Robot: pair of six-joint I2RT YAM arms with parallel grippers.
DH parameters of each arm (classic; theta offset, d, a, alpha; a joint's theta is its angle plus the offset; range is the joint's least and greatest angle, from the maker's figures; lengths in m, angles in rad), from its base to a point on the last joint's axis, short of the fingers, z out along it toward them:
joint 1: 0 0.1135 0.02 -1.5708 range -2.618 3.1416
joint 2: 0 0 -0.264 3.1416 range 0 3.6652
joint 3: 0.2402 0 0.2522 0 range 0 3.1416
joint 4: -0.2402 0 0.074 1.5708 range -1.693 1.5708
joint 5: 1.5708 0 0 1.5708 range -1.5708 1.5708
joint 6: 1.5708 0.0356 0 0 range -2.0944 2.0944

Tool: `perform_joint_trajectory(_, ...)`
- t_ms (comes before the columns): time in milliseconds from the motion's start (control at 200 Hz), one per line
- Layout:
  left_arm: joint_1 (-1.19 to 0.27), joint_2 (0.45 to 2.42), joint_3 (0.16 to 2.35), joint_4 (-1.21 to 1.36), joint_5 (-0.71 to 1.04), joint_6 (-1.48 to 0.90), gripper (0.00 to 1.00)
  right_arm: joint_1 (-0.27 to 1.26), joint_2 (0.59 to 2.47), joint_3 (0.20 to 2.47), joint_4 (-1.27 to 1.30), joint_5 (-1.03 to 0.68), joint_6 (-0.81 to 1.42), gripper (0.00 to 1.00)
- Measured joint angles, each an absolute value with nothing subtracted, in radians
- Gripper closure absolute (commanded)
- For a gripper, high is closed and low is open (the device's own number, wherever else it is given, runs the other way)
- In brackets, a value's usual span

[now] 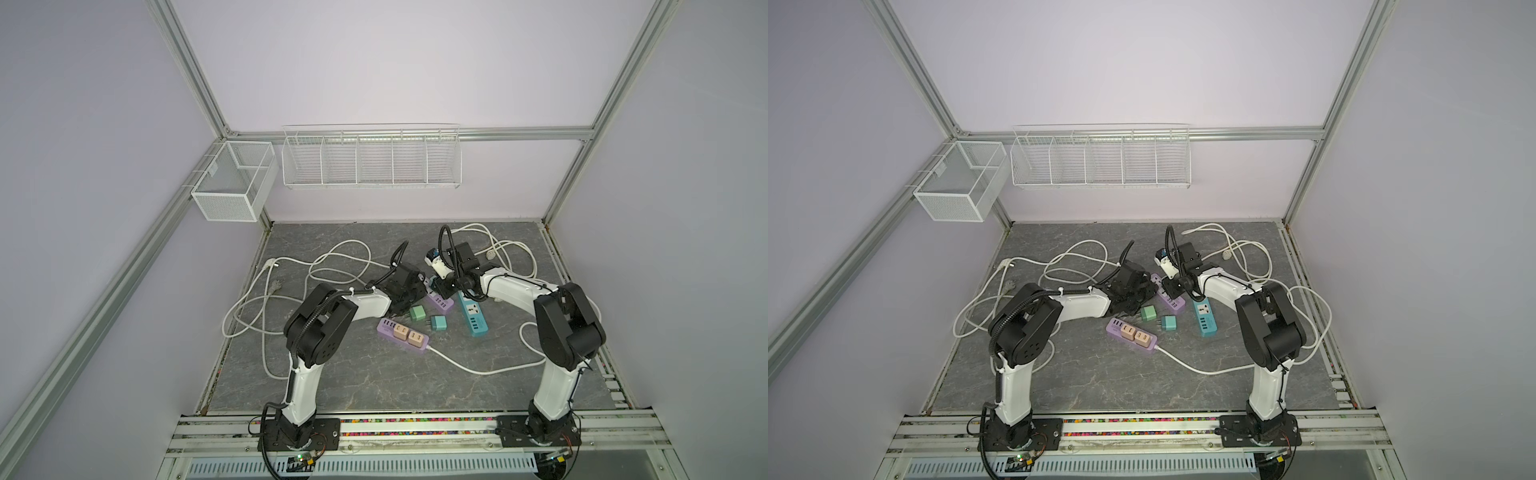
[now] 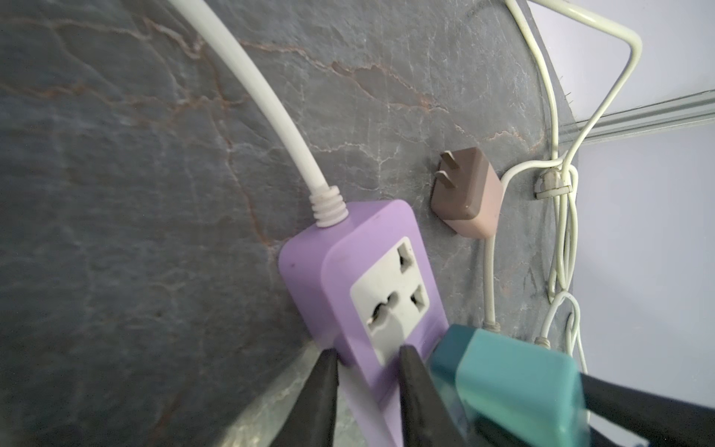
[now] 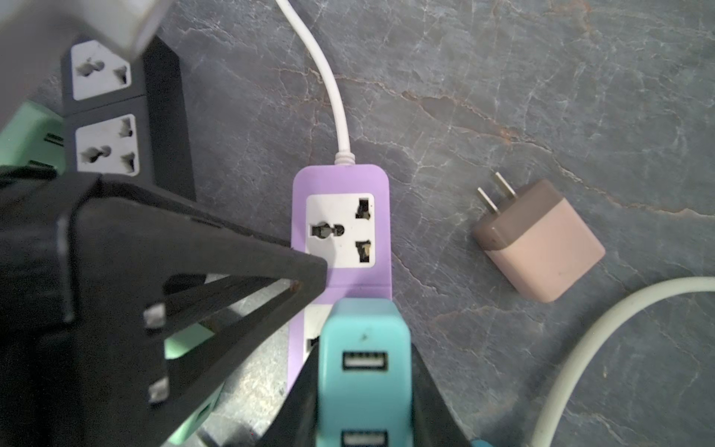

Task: Pull the plug off the socket
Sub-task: 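Pull the teal adapter up off the purple strip with the right gripper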

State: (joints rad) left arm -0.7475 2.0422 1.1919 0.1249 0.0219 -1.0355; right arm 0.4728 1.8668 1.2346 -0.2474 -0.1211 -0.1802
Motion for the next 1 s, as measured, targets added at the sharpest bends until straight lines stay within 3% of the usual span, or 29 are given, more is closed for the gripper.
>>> perform_joint_trajectory(525,-0.755,2.042,1.193,0.123,-0.002,-1.04,0.73,0.464,1.858,1.229,-0.236,-0.14,-0.18,0.71)
perform_joint_trajectory(1000,-0.764,2.043,1.229,0.064,-0.028,-1.038,0.73,0.409,1.658,1.203,-0.166,-0.166,-0.133,0.71)
